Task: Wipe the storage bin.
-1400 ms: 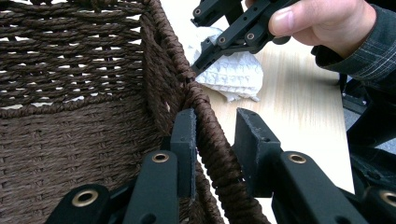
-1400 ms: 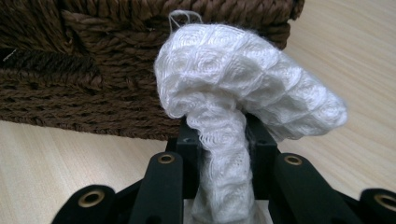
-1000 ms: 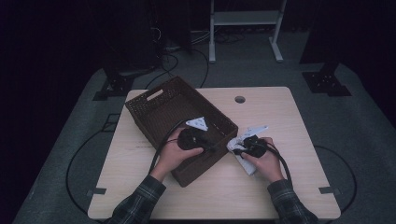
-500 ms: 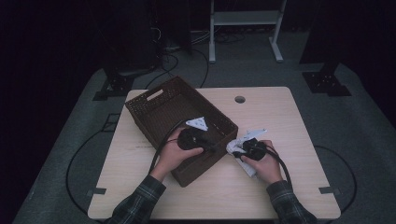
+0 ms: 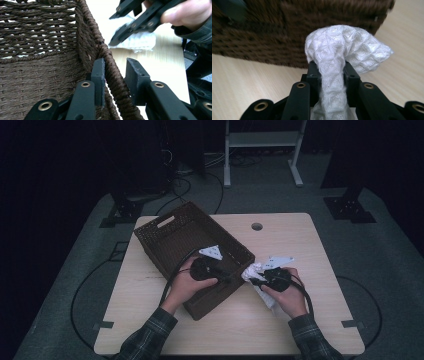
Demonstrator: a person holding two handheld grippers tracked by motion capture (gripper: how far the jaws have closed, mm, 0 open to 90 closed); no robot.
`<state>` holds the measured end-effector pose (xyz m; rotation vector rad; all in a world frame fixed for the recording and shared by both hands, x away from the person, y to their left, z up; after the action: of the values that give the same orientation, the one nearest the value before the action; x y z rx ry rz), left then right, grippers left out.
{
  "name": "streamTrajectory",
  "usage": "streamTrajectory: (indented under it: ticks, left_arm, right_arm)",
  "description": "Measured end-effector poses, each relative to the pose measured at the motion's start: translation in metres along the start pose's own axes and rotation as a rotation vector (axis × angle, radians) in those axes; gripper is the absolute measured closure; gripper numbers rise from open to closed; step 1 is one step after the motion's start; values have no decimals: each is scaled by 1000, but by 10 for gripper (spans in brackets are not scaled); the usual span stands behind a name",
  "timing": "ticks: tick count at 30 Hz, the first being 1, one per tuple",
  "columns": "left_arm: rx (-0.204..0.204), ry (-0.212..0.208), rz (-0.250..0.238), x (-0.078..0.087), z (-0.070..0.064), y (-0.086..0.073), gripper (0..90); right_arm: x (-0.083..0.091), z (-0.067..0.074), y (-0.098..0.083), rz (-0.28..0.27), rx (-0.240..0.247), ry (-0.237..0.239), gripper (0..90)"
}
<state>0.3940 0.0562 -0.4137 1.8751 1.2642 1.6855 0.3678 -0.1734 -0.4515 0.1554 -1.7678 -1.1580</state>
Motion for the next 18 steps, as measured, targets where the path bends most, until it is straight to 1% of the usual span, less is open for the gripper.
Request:
streamTrajectory:
  ticks: [1,4,6,10,12,13,16,18]
  left_arm:
    - [0,0,0,0,0,0,688]
    - [-1,1,-1,0,0,0,688]
    - [3,0,-1,0,0,0,688]
    - [3,0,0,0,0,0,688]
    - [3,0,0,0,0,0,688]
    - [3,0,0,0,0,0,689]
    - [2,2,-1,0,0,0,689]
    - [-1,2,0,0,0,0,689]
  right_arm:
    - [4,1,3,-11,13,-1,719]
    - [11,4,8,-36,21,-2,720]
    - [14,6,10,-45,35,-1,719]
    - [20,9,14,-66,46,-2,719]
    - [23,11,17,-83,45,8,719]
    - [24,12,18,-85,48,9,719]
    - [19,12,17,-67,57,7,720]
    - [11,12,13,-40,53,11,720]
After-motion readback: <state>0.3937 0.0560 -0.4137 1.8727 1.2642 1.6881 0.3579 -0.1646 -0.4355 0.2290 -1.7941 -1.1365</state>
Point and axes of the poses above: each handheld gripper's, and its own axes: x roughly backward along the jaws, y roughly out of its top, z roughly to its left, the point moved 2 cm from there along -x, roughly forward along the jaws, and after that the axes turned 5 degrees about x, right-handed, at the moved point
